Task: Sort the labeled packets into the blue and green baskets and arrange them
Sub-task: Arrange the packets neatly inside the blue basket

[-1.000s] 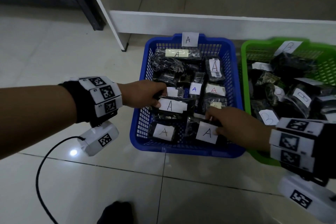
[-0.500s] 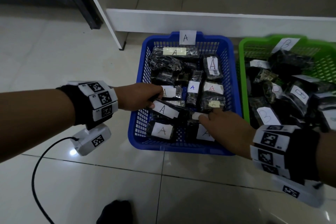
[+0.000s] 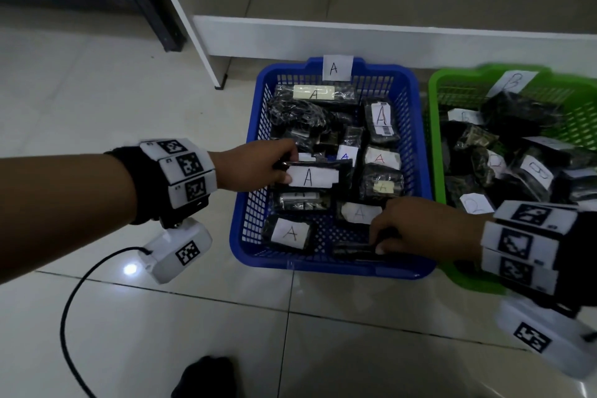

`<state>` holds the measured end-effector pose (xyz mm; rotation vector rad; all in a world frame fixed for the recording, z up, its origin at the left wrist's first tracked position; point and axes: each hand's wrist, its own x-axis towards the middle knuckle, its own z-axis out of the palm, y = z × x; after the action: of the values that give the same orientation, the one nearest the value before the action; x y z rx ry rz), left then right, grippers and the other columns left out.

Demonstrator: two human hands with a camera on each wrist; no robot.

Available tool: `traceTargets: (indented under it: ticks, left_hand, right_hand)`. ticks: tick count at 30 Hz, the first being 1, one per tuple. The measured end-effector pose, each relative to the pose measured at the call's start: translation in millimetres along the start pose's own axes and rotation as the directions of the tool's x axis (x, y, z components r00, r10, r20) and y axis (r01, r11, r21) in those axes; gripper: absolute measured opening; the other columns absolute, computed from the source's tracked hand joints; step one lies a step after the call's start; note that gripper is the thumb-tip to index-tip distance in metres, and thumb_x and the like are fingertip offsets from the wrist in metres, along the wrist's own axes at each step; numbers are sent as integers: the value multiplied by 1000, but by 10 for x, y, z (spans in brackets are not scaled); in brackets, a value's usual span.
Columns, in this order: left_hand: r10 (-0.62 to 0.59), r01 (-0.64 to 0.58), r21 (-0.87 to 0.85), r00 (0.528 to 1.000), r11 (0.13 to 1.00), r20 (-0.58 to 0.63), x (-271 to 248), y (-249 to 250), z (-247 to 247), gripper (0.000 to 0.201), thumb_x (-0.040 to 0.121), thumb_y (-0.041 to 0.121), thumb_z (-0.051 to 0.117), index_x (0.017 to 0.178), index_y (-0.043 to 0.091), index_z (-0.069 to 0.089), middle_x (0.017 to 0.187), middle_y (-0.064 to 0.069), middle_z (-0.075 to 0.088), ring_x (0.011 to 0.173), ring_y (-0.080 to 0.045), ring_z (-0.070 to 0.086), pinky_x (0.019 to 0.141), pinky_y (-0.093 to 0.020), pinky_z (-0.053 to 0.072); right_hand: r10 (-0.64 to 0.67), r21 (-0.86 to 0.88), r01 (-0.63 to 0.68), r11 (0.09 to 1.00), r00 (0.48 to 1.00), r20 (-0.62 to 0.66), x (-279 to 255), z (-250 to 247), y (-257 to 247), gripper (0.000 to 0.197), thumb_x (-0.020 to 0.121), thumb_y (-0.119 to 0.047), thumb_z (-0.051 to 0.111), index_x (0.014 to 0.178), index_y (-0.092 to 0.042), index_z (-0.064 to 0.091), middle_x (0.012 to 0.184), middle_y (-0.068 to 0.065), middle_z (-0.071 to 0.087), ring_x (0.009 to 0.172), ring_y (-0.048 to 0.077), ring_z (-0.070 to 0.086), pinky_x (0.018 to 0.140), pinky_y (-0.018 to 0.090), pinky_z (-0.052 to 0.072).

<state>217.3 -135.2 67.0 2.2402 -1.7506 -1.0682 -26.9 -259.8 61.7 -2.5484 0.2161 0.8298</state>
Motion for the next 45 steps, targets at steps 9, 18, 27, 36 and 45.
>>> traceTargets:
  ticks: [9, 18, 27, 36, 45]
  left_hand:
    - [-10, 12, -26, 998, 1000, 60, -24, 60, 61, 25, 91, 21, 60, 112, 15, 47, 96, 3, 55, 87, -15, 53, 69, -23, 40]
    - [-78, 83, -87, 995, 993, 63, 34, 87, -15, 25, 91, 28, 61, 111, 20, 49, 87, 20, 46, 76, 2, 47, 62, -9, 35]
    - [-20, 33, -67, 982, 997, 189, -48, 386, 261, 22, 79, 33, 73, 90, 21, 58, 89, 9, 59, 84, -8, 55, 73, -21, 45]
    - [57, -79, 110, 979, 991, 194, 35, 575, 539, 31, 82, 35, 70, 103, 14, 59, 95, 2, 61, 85, -11, 52, 71, -25, 44]
    - [65, -73, 18, 961, 997, 270, 65, 462, 401, 21, 83, 28, 70, 92, 21, 52, 81, 13, 51, 78, -8, 49, 62, -17, 39]
  right_hand:
    - [81, -51, -87, 995, 990, -115, 41, 58, 43, 33, 95, -22, 51, 127, -24, 43, 88, -8, 47, 78, 13, 46, 71, 30, 45]
    - [42, -99, -54, 994, 993, -112, -1, 65, -36, 33, 87, -31, 61, 117, -21, 50, 112, -2, 52, 105, 17, 48, 85, 28, 40]
    - [232, 544, -62, 837, 940, -249, -471, -971, 261, 9, 77, -13, 68, 83, -20, 66, 81, 7, 68, 71, 15, 61, 65, 29, 47]
    - [325, 523, -108, 846, 881, -344, -285, -675, 336, 7, 81, -16, 67, 84, -17, 62, 78, -2, 63, 68, 11, 57, 61, 18, 43]
    - [280, 495, -29, 868, 853, -441, -257, -539, 364, 37, 90, -18, 59, 119, -32, 41, 83, 3, 57, 54, 13, 45, 44, 14, 33]
